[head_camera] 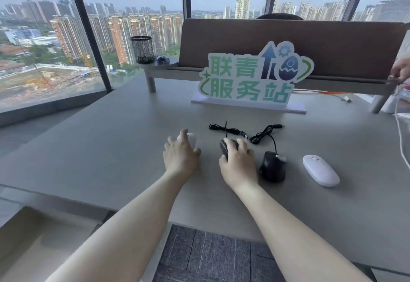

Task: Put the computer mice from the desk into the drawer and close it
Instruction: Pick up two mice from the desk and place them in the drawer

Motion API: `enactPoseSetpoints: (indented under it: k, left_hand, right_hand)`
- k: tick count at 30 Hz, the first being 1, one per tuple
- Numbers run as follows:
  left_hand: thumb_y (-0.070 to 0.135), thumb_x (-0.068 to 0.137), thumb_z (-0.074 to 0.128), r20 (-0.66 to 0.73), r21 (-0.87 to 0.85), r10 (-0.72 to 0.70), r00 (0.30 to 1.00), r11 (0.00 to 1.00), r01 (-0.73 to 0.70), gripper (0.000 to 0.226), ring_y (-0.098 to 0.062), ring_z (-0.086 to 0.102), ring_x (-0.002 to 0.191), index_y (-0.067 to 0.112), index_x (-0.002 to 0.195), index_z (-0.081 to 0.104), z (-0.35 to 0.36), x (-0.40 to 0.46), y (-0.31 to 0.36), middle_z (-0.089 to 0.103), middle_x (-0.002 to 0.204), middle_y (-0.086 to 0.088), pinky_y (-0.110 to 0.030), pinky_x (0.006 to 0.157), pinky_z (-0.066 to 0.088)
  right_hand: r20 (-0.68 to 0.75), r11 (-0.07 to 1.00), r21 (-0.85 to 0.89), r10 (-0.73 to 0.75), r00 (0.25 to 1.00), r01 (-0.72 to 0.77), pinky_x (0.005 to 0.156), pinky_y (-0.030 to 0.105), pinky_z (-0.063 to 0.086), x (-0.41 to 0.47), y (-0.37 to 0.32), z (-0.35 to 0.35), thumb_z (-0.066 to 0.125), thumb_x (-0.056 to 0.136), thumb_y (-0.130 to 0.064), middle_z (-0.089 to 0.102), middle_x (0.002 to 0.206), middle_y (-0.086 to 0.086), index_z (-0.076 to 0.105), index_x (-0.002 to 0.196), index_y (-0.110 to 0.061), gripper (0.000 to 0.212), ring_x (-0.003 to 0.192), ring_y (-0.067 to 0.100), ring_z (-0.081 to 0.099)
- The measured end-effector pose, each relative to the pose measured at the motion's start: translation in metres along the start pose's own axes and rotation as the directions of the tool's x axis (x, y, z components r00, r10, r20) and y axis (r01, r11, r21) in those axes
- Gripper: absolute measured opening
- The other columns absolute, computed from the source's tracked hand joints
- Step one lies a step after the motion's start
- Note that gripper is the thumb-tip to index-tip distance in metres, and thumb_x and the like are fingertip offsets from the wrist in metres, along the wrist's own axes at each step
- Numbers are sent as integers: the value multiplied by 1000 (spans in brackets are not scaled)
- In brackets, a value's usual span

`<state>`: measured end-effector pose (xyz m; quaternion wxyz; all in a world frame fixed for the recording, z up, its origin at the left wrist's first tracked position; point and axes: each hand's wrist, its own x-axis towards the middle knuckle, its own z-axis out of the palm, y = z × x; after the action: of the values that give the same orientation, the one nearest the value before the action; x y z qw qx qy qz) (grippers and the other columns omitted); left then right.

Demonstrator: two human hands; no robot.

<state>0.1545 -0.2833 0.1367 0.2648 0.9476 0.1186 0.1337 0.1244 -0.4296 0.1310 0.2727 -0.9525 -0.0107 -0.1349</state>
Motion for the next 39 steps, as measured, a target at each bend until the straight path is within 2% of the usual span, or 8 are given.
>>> enactPoseSetpoints:
  k: [3, 10, 16, 20, 26, 30, 36, 39]
  left_hand:
    - [31, 82, 57, -80, -132, -19, 997, 991, 8, 59, -39, 49, 109, 24, 136, 35, -32, -6, -11, 45, 122, -17, -42, 82, 44]
    - [31, 80, 60, -341, -303, -80, 937, 952, -29, 53, -35, 55, 97, 26, 129, 42, -155, -35, -60, 43, 111, -8, -39, 79, 49]
    - [27, 81, 63, -484, -258, -192, 854, 964, 70, 56, -25, 50, 84, 22, 133, 45, -245, -90, -142, 46, 117, -12, -32, 70, 40]
    - [23, 81, 64, -471, -237, -308, 827, 947, 218, 52, -21, 44, 90, 15, 130, 49, -267, -131, -218, 52, 120, -19, -29, 78, 33]
    - [23, 83, 59, -283, -223, -529, 800, 847, 482, 52, -38, 51, 106, 12, 132, 47, -244, -184, -323, 50, 122, -26, -35, 83, 37]
    - [27, 83, 54, -125, -170, -643, 755, 764, 622, 58, -41, 51, 114, 18, 139, 40, -213, -196, -368, 41, 132, -23, -40, 94, 44]
    - [29, 84, 55, 34, -84, -696, 717, 713, 696, 61, -41, 52, 116, 19, 141, 37, -162, -178, -412, 39, 133, -21, -39, 94, 42]
    - [28, 81, 54, 95, -38, -690, 717, 717, 696, 54, -39, 54, 111, 20, 133, 42, -137, -164, -419, 42, 128, -18, -36, 86, 43]
  right_hand:
    - [-107, 981, 165, -89, 990, 106, 107, 42, 31, -4, -28, -14, 51, 92, -18, 37, 149, 14, 45, 142, -18, 50, 128, 39, 38]
    - [-288, 813, 434, -283, 915, 388, 102, 38, 43, -34, -144, -58, 50, 91, -23, 47, 139, 8, 48, 138, -22, 47, 121, 29, 48]
    - [-265, 603, 642, -406, 875, 474, 91, 16, 33, -96, -238, -55, 54, 93, -15, 51, 135, 6, 50, 137, -20, 45, 115, 12, 48]
    - [-128, 542, 725, -500, 856, 425, 89, 6, 31, -144, -280, -18, 54, 94, -16, 51, 135, 0, 49, 137, -22, 44, 117, 10, 49]
    - [110, 590, 743, -574, 812, 317, 104, 25, 35, -208, -303, 77, 54, 93, -16, 52, 135, 0, 51, 136, -25, 45, 122, 13, 47]
    - [277, 698, 661, -568, 775, 275, 113, 37, 33, -228, -298, 144, 52, 92, -19, 49, 143, 2, 48, 139, -21, 47, 133, 18, 41]
    - [461, 876, 392, -451, 764, 281, 107, 36, 31, -223, -290, 227, 48, 94, -19, 40, 145, 8, 43, 143, -19, 49, 125, 32, 40]
    - [615, 929, 202, -367, 698, 310, 103, 40, 37, -217, -287, 257, 46, 96, -21, 29, 151, 9, 37, 145, -22, 50, 126, 35, 35]
